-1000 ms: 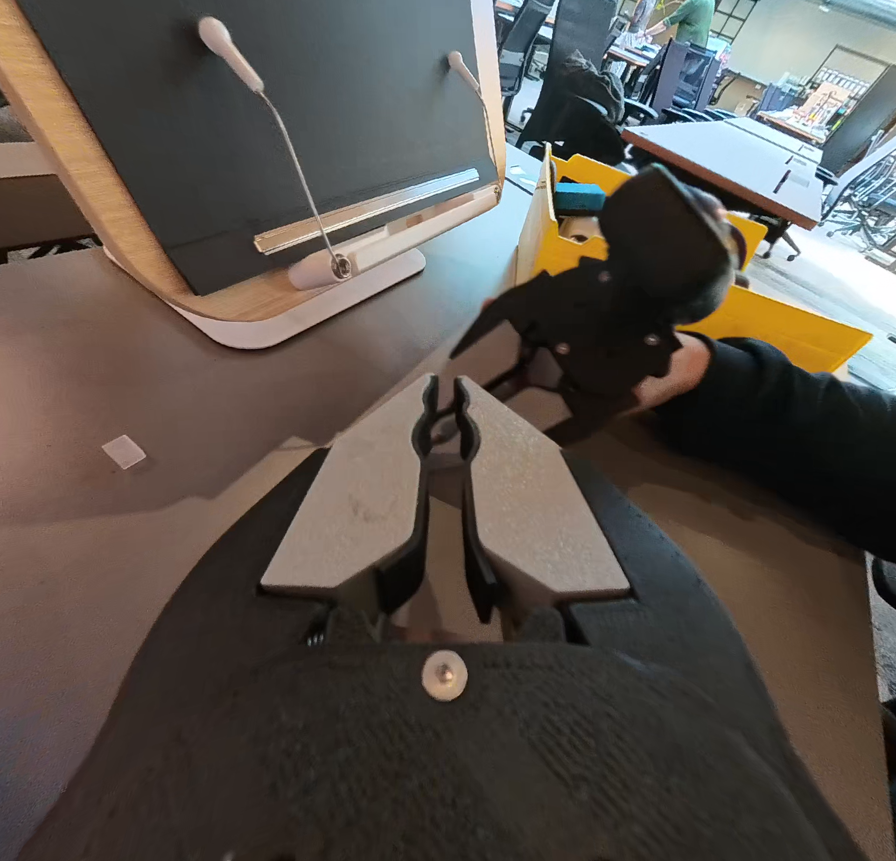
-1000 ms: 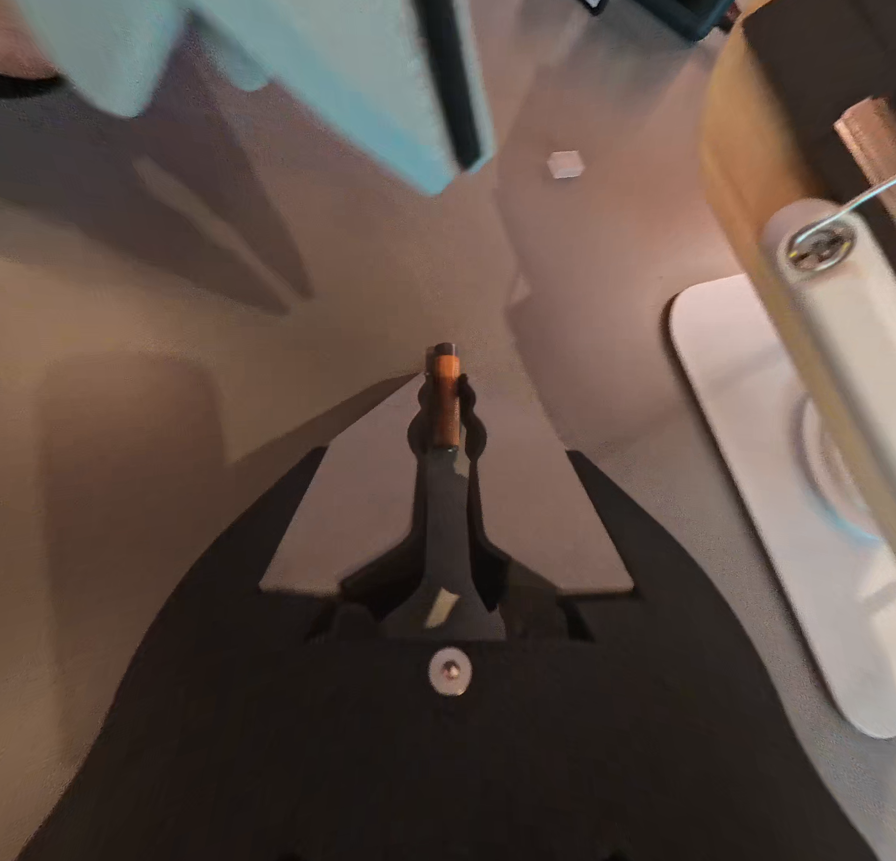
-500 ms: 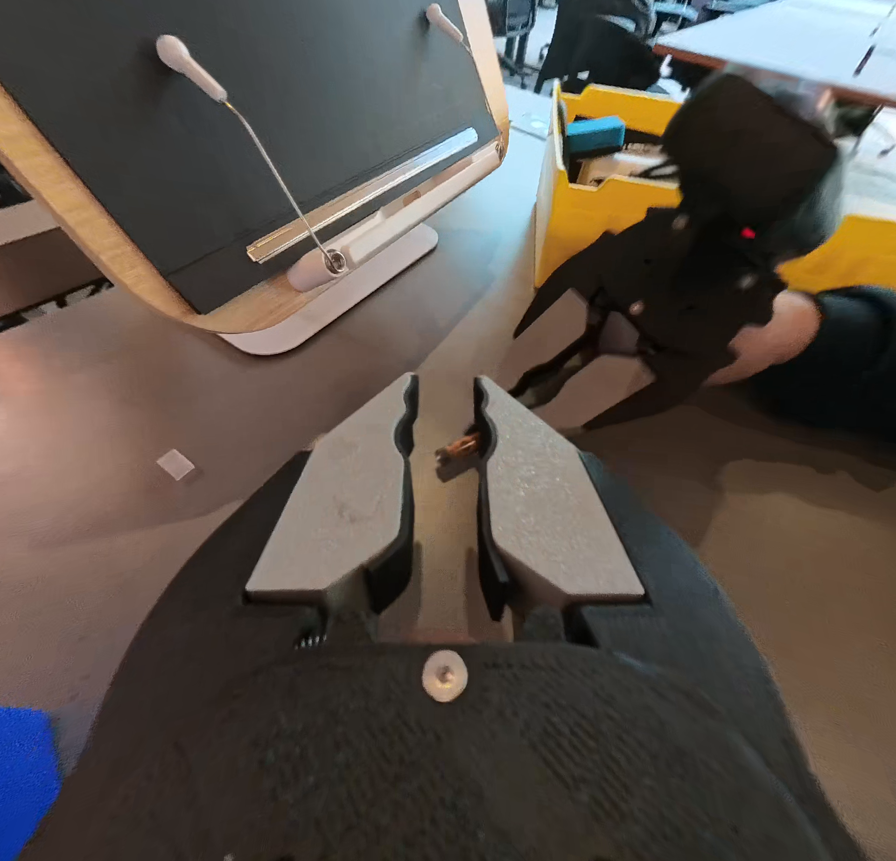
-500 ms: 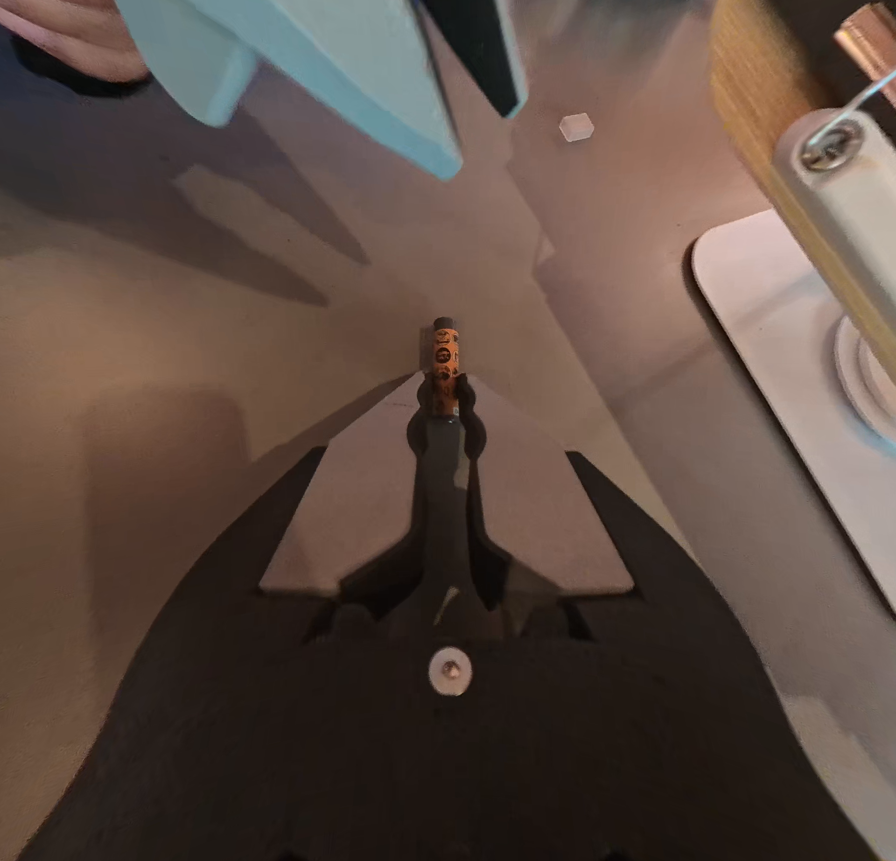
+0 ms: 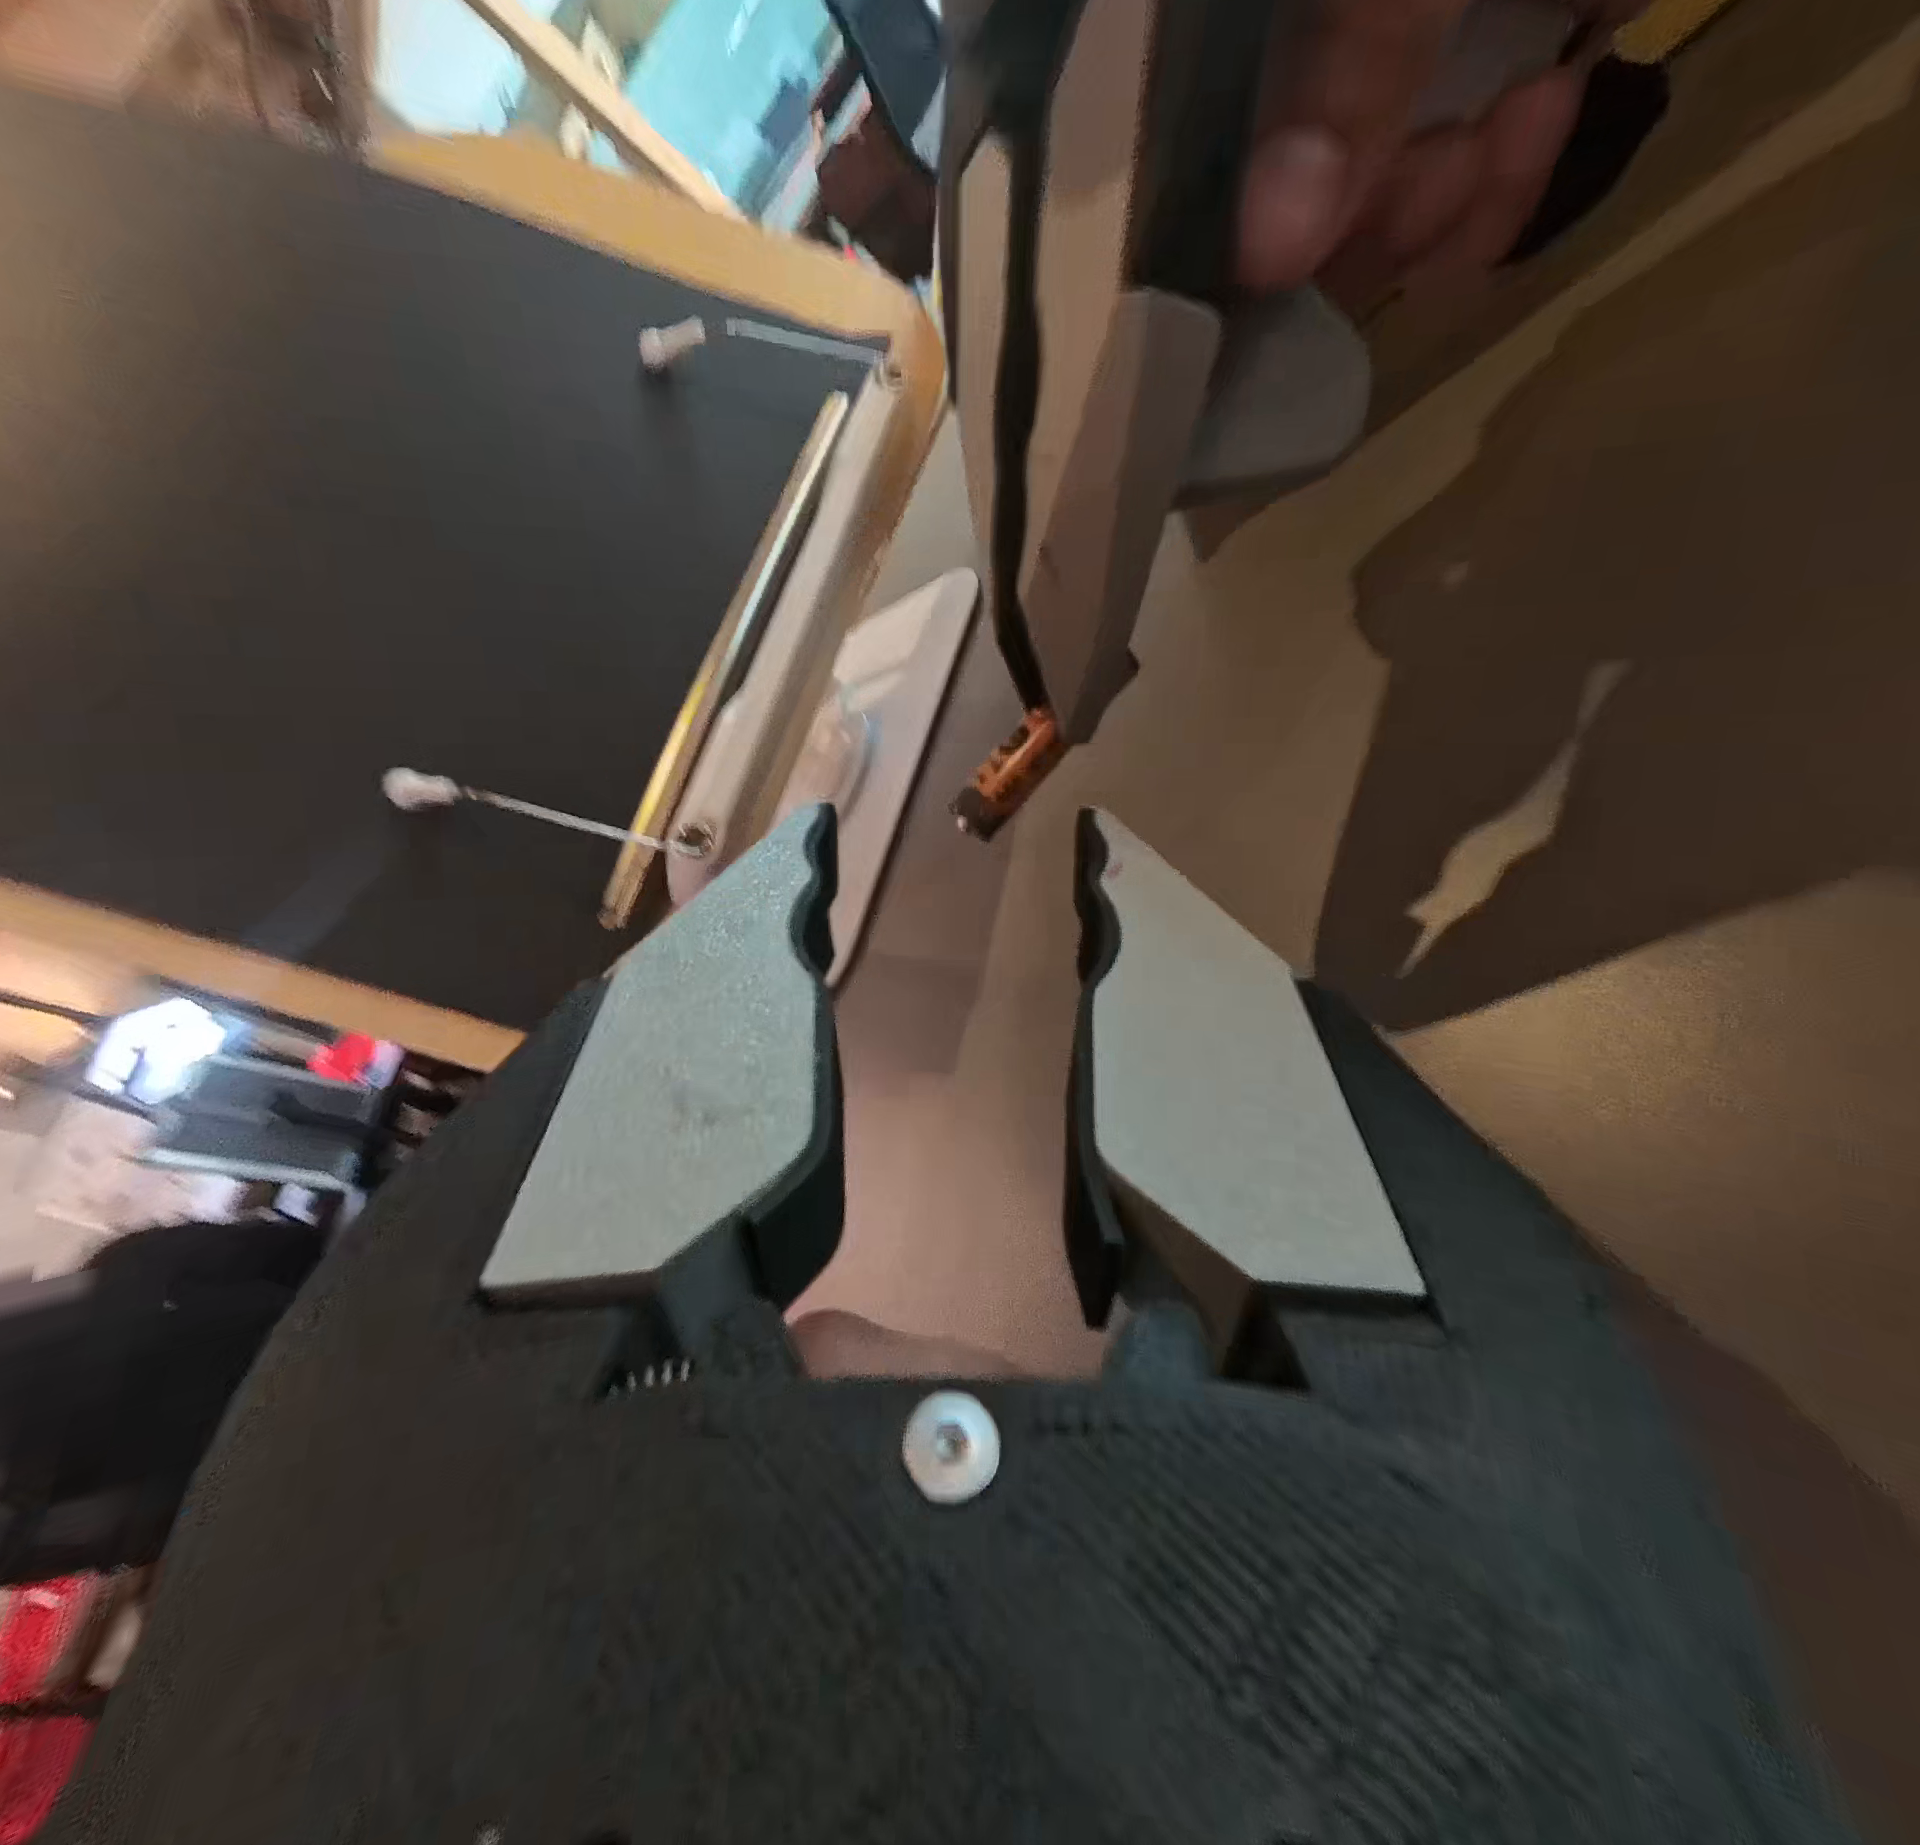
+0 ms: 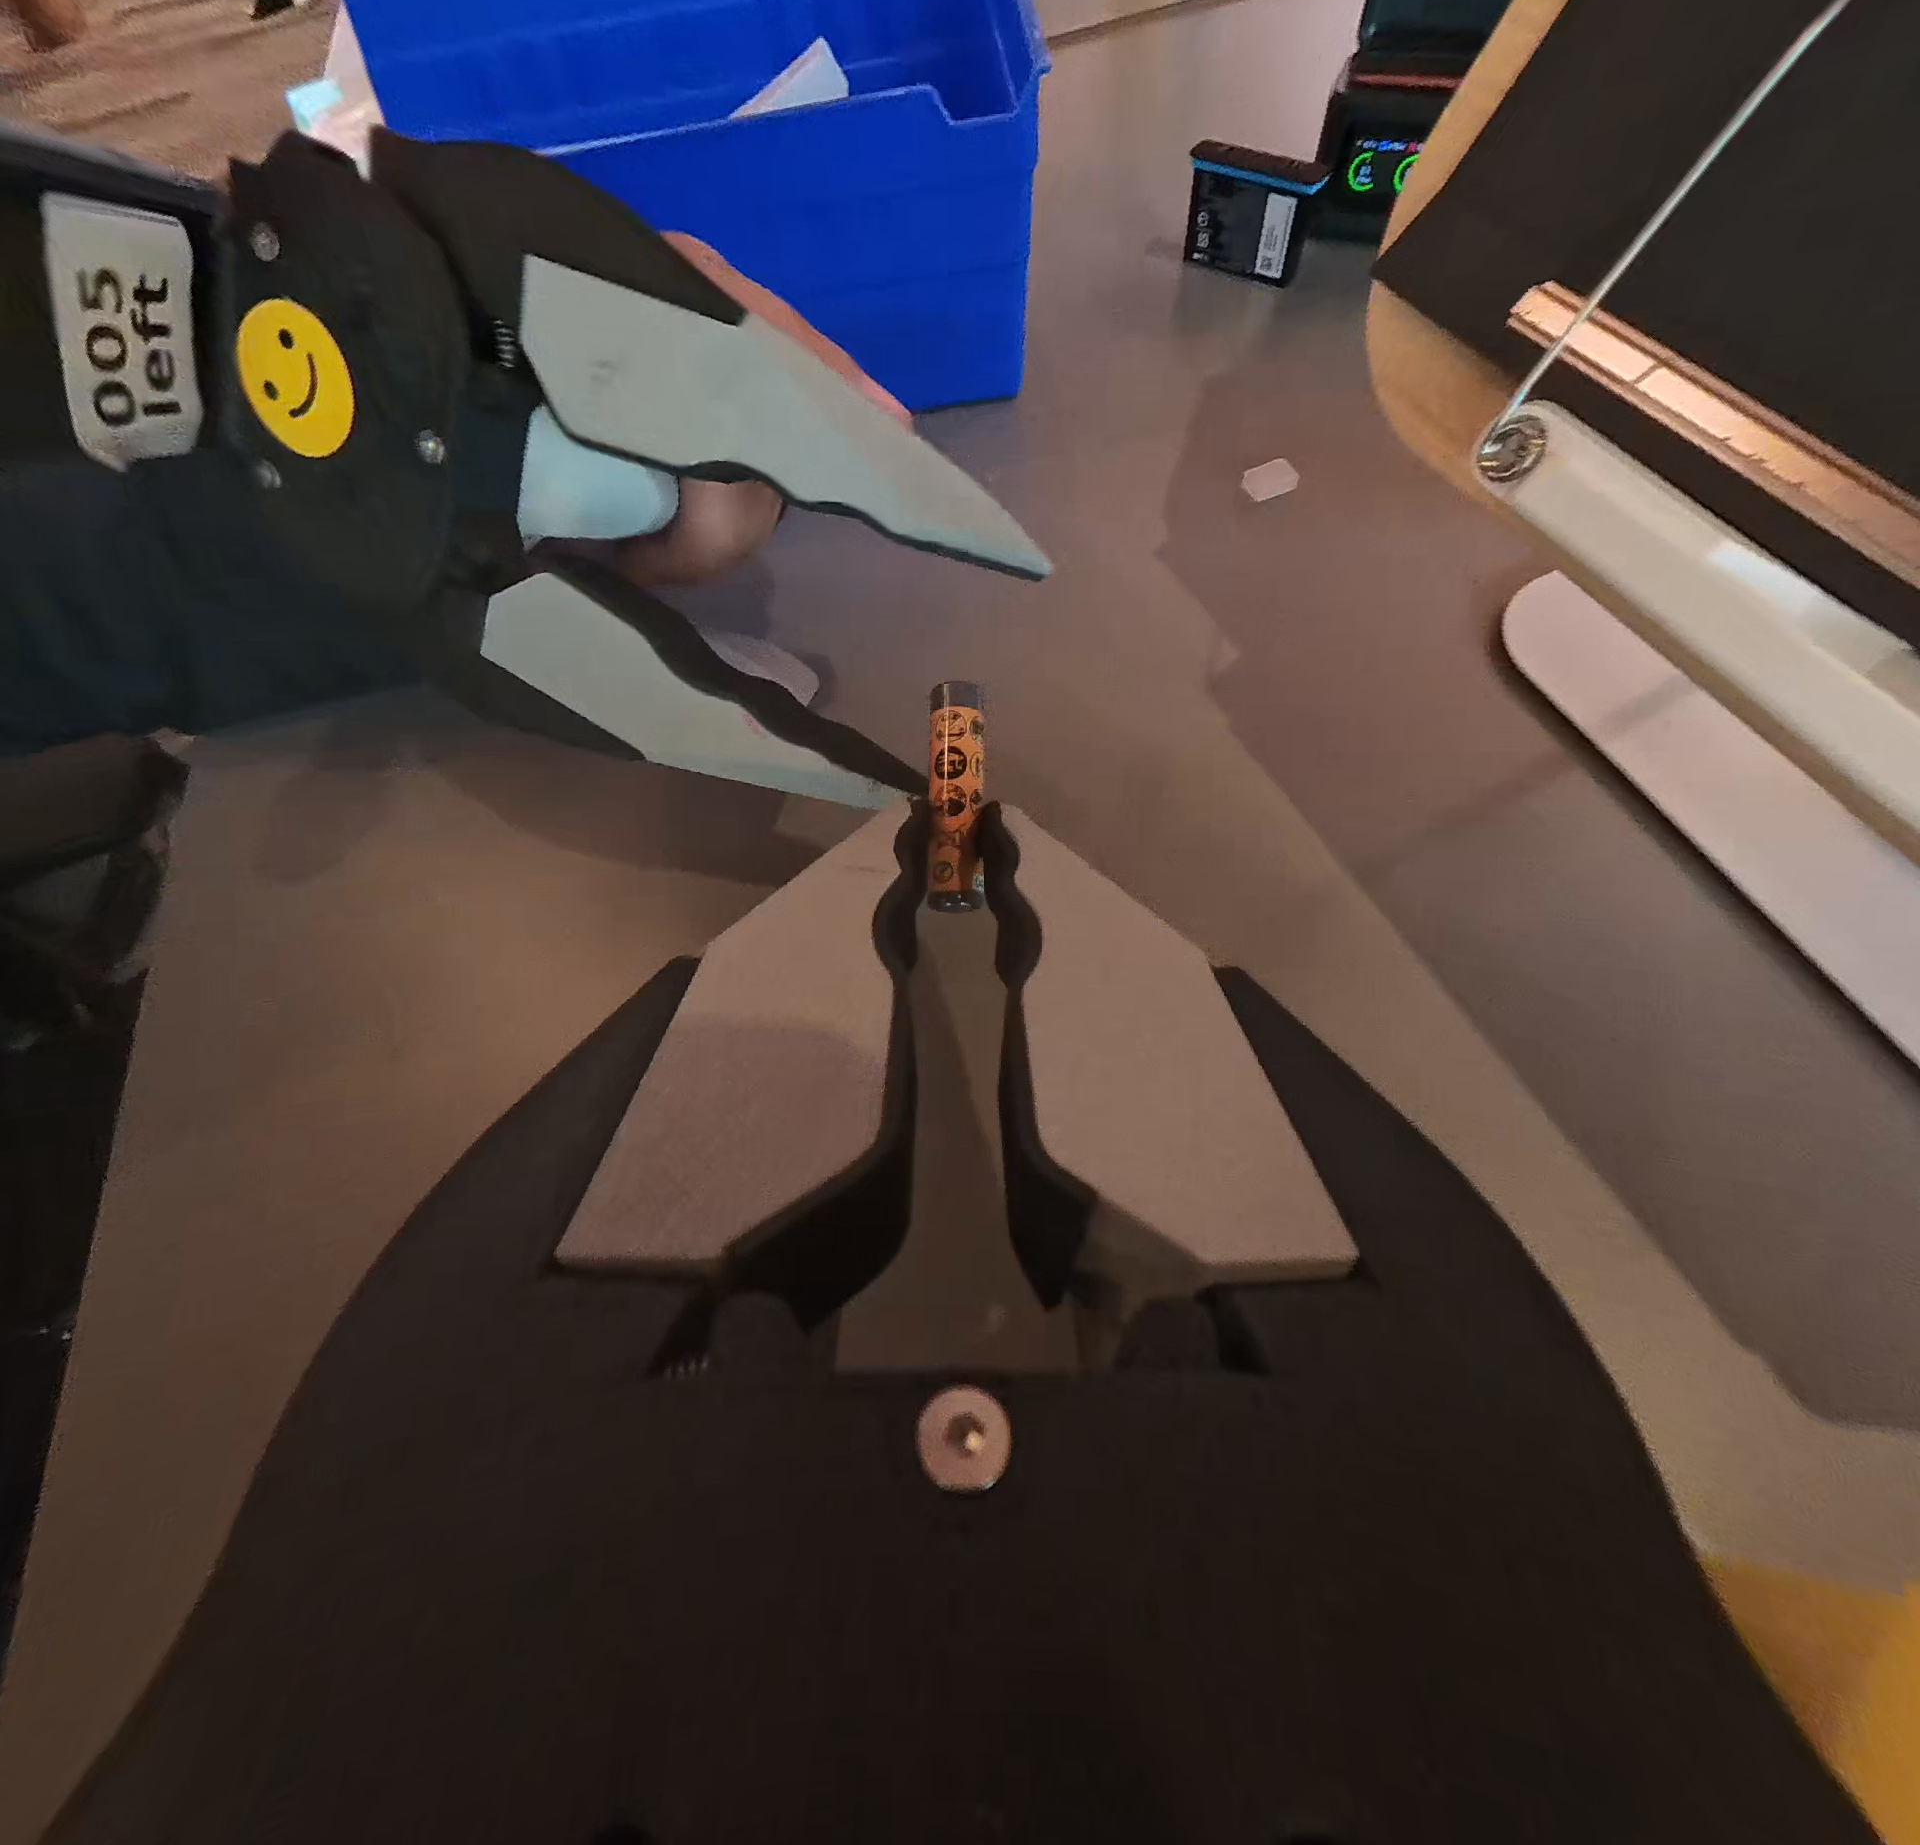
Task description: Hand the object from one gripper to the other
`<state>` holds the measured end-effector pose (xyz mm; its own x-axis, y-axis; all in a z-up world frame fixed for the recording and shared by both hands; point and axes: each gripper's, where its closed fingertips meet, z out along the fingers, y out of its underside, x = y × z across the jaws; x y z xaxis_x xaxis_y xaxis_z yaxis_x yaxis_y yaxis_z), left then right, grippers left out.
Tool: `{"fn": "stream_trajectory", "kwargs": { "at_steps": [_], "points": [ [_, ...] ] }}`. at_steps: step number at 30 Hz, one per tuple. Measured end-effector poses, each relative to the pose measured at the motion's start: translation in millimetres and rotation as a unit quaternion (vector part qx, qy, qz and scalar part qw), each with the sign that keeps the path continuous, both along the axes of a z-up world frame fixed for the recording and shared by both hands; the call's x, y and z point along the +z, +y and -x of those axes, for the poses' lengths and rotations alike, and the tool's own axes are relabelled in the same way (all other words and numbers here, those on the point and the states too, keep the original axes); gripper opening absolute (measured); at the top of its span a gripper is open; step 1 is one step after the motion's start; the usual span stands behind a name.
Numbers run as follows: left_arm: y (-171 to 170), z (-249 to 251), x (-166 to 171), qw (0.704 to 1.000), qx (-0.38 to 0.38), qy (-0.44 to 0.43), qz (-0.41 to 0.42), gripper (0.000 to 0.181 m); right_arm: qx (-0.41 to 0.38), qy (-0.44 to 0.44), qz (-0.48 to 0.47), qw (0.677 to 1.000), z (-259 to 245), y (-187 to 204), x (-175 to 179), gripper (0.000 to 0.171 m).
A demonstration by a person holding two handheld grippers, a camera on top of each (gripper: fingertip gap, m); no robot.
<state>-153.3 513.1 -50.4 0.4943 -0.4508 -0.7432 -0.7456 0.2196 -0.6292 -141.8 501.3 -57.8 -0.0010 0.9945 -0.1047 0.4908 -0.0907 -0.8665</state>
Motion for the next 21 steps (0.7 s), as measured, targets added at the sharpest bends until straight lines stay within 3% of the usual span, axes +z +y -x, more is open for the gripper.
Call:
{"fn": "stream_trajectory", "kwargs": {
  "at_steps": [3, 8, 10, 12, 16, 21],
  "points": [
    [-7, -11, -4, 0.995, -0.028, 0.073, -0.056, 0.017, 0.014, -0.003, 0.003, 1.000, 3, -9, 0, 0.006],
    [-5, -10, -14, 0.994, -0.026, 0.101, -0.040, 0.009, 0.028, 0.001, -0.003, 1.000, 5, -16, 2, 0.007],
    [-1, -10, -5, 0.999, -0.010, 0.034, -0.015, 0.008, 0.026, 0.022, -0.015, 0.999, 1, -12, 14, 0.008],
    [4, -10, 5, 0.995, -0.001, -0.089, 0.046, 0.008, 0.018, 0.058, -0.020, 0.998, -5, -7, 32, 0.023],
    [15, -2, 10, 0.939, 0.022, -0.297, 0.173, 0.008, 0.001, 0.137, 0.044, 0.990, -14, 2, 58, 0.031],
    [7, -14, 14, 0.818, -0.042, -0.475, 0.321, 0.008, 0.000, 0.114, 0.077, 0.990, -4, 3, 41, 0.040]
  ]
}}
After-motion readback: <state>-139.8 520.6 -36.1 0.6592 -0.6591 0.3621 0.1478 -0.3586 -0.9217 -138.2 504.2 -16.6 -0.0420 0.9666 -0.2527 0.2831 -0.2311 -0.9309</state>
